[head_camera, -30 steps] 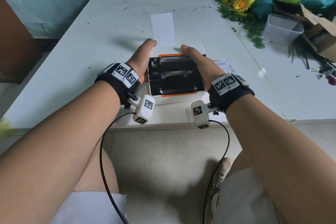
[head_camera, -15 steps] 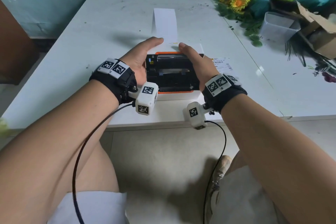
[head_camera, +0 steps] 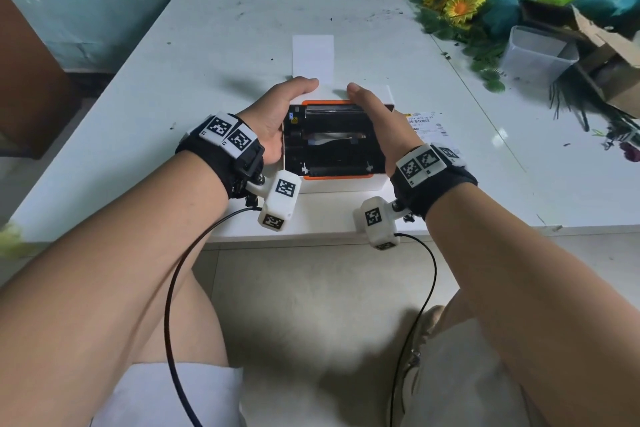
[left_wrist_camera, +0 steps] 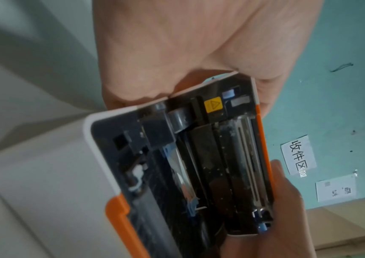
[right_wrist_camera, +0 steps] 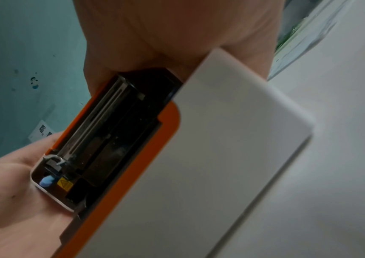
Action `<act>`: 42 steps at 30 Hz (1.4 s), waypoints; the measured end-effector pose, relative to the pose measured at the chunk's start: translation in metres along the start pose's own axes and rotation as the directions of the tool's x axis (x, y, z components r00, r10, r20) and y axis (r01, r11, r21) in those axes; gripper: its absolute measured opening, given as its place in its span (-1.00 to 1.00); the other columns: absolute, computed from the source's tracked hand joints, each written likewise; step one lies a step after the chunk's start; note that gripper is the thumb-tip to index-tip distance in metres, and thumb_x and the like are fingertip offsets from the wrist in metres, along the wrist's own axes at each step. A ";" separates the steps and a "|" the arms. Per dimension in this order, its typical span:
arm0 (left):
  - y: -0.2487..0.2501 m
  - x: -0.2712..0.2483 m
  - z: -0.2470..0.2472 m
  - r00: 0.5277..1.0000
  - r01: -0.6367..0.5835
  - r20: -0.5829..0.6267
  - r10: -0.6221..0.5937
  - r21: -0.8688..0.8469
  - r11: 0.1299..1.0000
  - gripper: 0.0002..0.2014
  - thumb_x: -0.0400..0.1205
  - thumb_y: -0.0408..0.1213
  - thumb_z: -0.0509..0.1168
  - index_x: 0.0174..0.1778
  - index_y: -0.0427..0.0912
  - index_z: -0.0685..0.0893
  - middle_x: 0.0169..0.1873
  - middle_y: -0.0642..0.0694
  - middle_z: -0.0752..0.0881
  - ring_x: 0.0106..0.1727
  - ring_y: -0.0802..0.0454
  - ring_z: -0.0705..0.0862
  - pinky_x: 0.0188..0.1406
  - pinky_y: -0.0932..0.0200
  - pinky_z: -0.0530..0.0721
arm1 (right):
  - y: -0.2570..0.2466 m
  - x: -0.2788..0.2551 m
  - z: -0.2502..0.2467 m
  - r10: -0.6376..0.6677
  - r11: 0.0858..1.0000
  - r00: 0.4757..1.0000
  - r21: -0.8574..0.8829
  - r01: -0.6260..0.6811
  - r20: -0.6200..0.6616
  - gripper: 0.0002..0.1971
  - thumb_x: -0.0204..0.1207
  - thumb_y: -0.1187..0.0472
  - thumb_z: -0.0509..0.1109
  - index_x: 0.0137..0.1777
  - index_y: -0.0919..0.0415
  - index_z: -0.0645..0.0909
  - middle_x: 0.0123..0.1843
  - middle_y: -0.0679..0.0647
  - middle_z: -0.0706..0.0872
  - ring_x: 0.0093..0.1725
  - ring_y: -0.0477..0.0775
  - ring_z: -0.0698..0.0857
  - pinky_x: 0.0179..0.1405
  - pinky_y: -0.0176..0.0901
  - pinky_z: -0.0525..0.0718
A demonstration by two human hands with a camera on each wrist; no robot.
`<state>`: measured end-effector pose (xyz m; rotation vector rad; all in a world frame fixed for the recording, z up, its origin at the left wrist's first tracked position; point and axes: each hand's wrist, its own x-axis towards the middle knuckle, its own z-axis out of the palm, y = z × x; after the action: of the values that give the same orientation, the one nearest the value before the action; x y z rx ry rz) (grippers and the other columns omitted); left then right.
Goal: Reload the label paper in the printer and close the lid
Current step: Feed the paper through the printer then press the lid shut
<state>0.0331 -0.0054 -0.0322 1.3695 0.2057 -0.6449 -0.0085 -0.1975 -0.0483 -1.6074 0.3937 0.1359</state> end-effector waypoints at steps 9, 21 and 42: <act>0.000 0.004 0.001 0.999 -0.024 -0.025 0.023 -0.030 0.999 -0.37 0.60 0.09 0.51 0.55 -0.14 0.72 0.30 -0.26 0.87 0.28 -0.28 0.88 0.26 -0.19 0.83 | 0.005 0.008 0.002 0.012 0.999 1.000 0.040 -0.013 0.027 -0.23 0.25 -0.49 0.67 0.28 0.08 0.88 0.30 0.30 0.91 0.18 0.36 0.96 0.34 0.35 0.86; -0.001 0.009 -0.002 0.999 -0.043 -0.022 0.042 -0.040 0.998 -0.35 0.56 0.05 0.57 0.57 -0.08 0.69 0.29 -0.28 0.86 0.11 -0.31 0.92 0.04 -0.24 0.85 | 0.006 0.011 -0.006 -0.015 0.999 0.995 -0.038 0.019 0.102 -0.03 0.12 -0.64 0.65 0.37 0.05 0.84 0.24 0.19 0.96 0.20 0.26 0.96 0.39 0.23 0.85; 0.004 0.002 0.000 1.000 0.008 -0.007 -0.007 0.057 0.998 -0.71 0.65 0.06 0.49 0.08 -0.08 0.78 0.08 -0.20 0.92 0.10 -0.24 0.93 -0.07 -0.20 0.91 | -0.009 0.016 -0.029 0.068 0.959 0.940 0.238 -0.154 0.335 -0.25 0.73 -0.38 0.32 0.70 0.17 0.60 0.56 0.28 0.79 0.55 0.38 0.78 0.75 0.38 0.50</act>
<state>0.0368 -0.0062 -0.0294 1.4267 0.1991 -0.6566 0.0053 -0.2287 -0.0431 -1.2736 0.2350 0.4146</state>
